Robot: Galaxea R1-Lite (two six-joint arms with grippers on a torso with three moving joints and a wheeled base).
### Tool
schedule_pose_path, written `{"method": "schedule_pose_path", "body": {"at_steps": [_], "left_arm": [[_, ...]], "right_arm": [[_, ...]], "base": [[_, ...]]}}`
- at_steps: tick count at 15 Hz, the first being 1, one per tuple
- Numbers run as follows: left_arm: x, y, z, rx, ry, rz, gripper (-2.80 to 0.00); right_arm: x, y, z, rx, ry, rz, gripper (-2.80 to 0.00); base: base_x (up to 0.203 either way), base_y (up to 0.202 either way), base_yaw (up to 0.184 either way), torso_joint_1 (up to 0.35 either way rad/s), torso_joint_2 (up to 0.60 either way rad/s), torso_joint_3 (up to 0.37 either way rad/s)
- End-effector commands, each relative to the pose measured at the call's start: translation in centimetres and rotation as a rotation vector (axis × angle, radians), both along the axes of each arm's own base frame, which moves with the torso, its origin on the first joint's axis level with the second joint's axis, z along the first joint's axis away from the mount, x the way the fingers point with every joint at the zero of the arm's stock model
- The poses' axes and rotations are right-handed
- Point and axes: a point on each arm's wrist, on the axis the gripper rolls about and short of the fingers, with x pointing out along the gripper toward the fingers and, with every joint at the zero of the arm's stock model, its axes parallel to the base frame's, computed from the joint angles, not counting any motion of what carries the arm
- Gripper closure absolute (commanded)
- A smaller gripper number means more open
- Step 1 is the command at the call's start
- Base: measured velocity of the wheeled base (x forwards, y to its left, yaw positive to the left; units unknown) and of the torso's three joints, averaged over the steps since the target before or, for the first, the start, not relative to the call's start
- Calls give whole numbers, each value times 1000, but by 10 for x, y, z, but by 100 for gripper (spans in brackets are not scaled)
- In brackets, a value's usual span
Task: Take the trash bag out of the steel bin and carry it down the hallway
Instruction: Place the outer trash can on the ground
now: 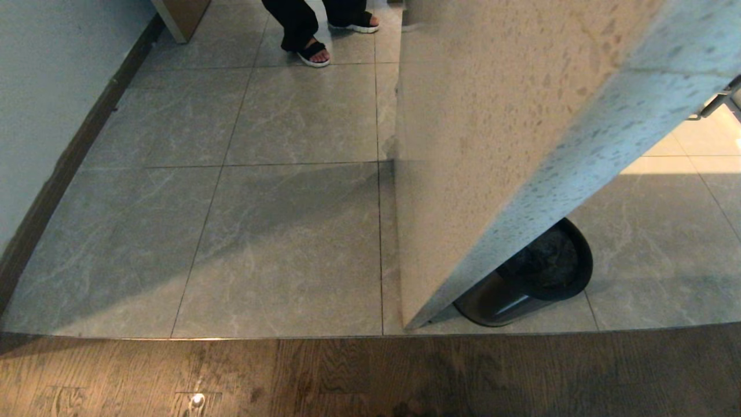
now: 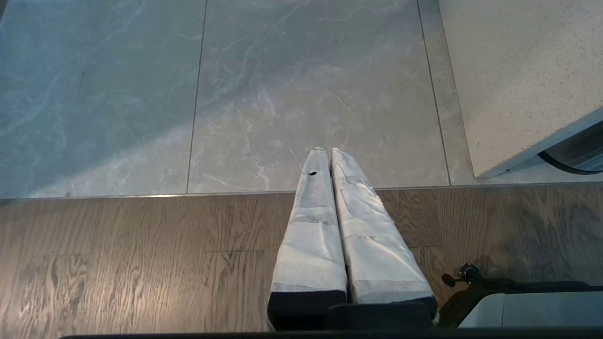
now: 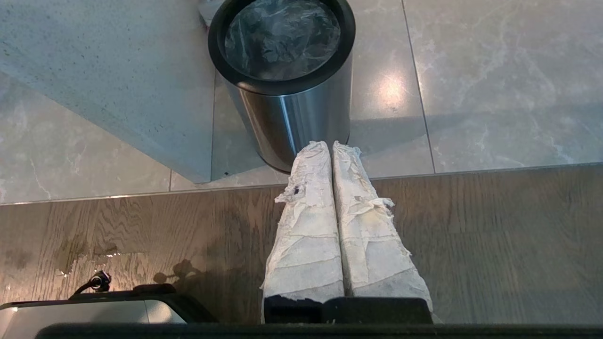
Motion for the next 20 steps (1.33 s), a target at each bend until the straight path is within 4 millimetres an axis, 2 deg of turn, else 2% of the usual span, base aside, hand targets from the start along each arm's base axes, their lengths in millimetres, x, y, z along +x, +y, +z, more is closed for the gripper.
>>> {"method": "schedule_pose_path", "body": {"at_steps": [1,5,6,8,10,11,13,15,18,20], "left_arm": [[0,0,0,0,2,0,0],[0,0,-1,0,4,0,0],[0,0,0,0,3,0,0],[0,0,-1,0,3,0,0],[0,0,-1,0,4,0,0],[0,0,0,0,2,0,0],[0,0,-1,0,4,0,0],[0,0,0,0,2,0,0],[0,0,0,0,3,0,0],[0,0,0,0,2,0,0]], "right_arm": [[0,0,0,-5,-1,2,0],[-1,0,2,-35,2,8,0],[-4,0,14,-28,-28,19,0],[-13,2,61,-12,-58,82,0],[-18,3,103,14,56,153,0],[-12,4,117,33,153,189,0],[16,4,134,70,331,233,0],[54,6,143,105,502,248,0],[121,9,135,137,750,253,0],[168,11,122,153,829,249,0]], "base": [[0,0,0,0,0,0],[0,0,0,0,0,0],[0,0,0,0,0,0],[0,0,0,0,0,0],[0,0,0,0,0,0],[0,0,0,0,0,0],[0,0,0,0,0,0],[0,0,0,0,0,0],[0,0,0,0,0,0],[0,0,0,0,0,0]]}}
